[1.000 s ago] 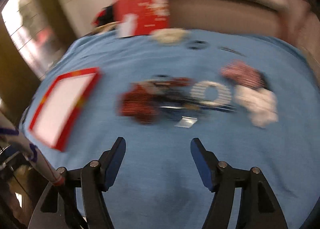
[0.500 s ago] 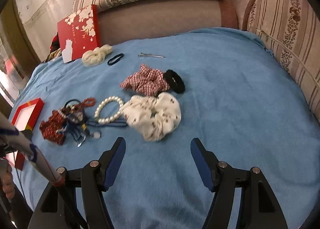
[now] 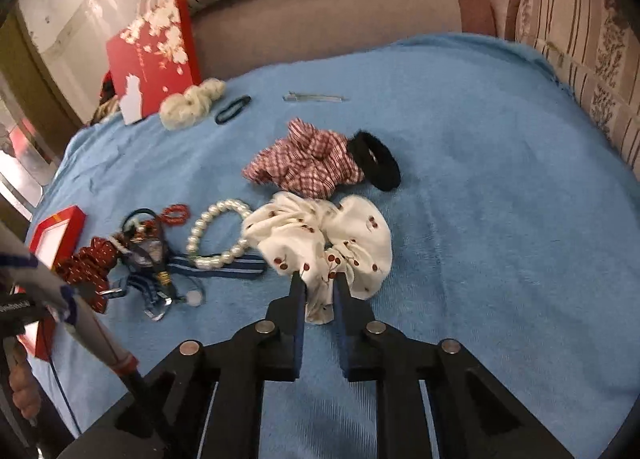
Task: Organize jewelry
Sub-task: 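Grasp the red polka-dot scrunchie with left tool while right tool grasps white cherry scrunchie, then carry both scrunchies into the red-rimmed tray and open both tools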
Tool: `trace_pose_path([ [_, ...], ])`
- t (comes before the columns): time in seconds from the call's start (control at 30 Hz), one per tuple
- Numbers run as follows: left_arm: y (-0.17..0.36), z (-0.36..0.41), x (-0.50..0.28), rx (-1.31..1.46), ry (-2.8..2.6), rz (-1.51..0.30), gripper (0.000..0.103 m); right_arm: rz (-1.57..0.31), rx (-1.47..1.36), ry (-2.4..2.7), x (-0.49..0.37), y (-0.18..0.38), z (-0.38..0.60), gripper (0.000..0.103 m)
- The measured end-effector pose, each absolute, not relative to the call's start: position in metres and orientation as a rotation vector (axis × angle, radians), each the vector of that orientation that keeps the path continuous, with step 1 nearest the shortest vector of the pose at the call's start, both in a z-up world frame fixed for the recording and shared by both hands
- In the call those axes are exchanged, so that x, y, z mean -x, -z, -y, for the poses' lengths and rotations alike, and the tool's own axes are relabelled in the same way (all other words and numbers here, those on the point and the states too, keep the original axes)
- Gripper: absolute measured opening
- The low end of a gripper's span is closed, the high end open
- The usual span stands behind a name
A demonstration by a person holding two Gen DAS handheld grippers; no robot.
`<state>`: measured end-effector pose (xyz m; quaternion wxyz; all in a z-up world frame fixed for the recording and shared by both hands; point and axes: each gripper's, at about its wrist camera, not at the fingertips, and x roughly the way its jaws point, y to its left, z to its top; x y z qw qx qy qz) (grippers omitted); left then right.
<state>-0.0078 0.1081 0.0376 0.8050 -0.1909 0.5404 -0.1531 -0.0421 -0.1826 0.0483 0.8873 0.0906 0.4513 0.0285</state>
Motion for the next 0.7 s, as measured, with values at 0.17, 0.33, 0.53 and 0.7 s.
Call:
trace_pose_path([
  [0.17, -0.089, -0.134, 0.039, 0.369, 0.343, -1.039, 0.007, -0.890, -0.169, -0.105, 0.066, -0.081, 0.168, 0.013],
  [0.33, -0.121, -0.187, 0.063, 0.368, 0.269, -0.954, 0.007, -0.864, -0.148, -0.219, 0.079, -0.111, 0.124, 0.013],
  [0.53, -0.116, -0.257, 0.062, 0.394, 0.073, -0.932, 0.007, -0.882, -0.100, -0.399, 0.075, -0.120, 0.033, 0.013],
  [0.7, -0.099, -0.304, 0.042, 0.475, -0.046, -0.914, 0.007, -0.898, -0.005, -0.533, 0.067, -0.124, -0.065, 0.013],
])
